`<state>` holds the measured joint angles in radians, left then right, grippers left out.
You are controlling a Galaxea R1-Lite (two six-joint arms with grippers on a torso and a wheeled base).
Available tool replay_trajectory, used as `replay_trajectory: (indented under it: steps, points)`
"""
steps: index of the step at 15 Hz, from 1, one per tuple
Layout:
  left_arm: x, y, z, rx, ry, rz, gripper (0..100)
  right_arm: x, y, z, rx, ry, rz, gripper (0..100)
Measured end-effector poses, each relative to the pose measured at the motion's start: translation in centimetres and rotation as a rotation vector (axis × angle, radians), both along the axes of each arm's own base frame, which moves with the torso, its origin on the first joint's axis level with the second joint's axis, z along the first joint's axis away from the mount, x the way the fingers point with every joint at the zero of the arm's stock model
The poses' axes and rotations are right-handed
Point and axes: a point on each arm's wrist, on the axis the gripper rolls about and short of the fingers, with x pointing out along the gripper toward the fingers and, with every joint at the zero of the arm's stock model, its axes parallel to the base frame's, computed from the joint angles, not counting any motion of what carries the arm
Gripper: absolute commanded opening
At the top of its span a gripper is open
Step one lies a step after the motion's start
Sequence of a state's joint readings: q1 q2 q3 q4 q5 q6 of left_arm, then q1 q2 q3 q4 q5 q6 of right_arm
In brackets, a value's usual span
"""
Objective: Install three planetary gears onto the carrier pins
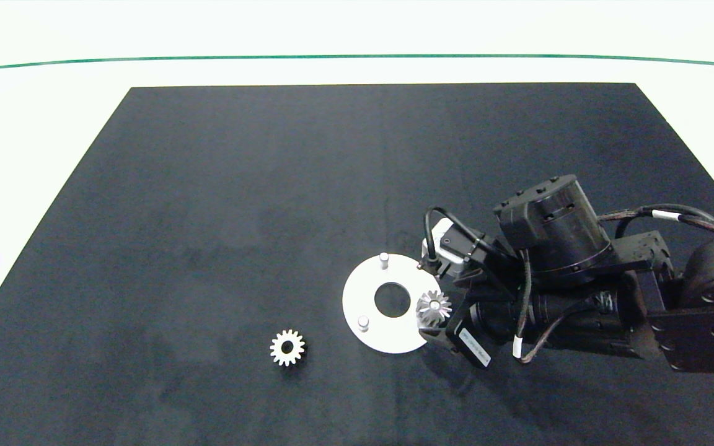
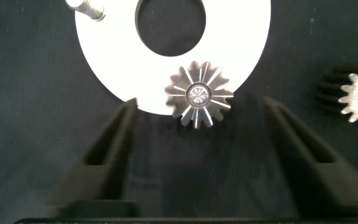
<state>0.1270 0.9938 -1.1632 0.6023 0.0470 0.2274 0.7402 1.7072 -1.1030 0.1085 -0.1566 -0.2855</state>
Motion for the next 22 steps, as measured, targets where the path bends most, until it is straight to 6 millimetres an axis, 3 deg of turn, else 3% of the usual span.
replay_trajectory:
  steps: [4,9,15,22]
  points:
    - [0.0,0.0,0.0,-0.001,-0.001,0.000,100,0.1,-0.6,1.7,0.083,-0.048,-0.041,100]
    - [0.0,0.0,0.0,0.000,-0.001,0.000,100,3.0,-3.4,4.4,0.184,-0.135,-0.195,100]
    - [0.0,0.0,0.0,0.000,-0.002,0.000,100,5.3,-5.3,4.6,0.148,-0.103,-0.288,100]
    - [-0.1,0.0,0.1,0.000,-0.006,-0.001,100,7.2,-4.8,4.3,0.086,-0.019,-0.305,100]
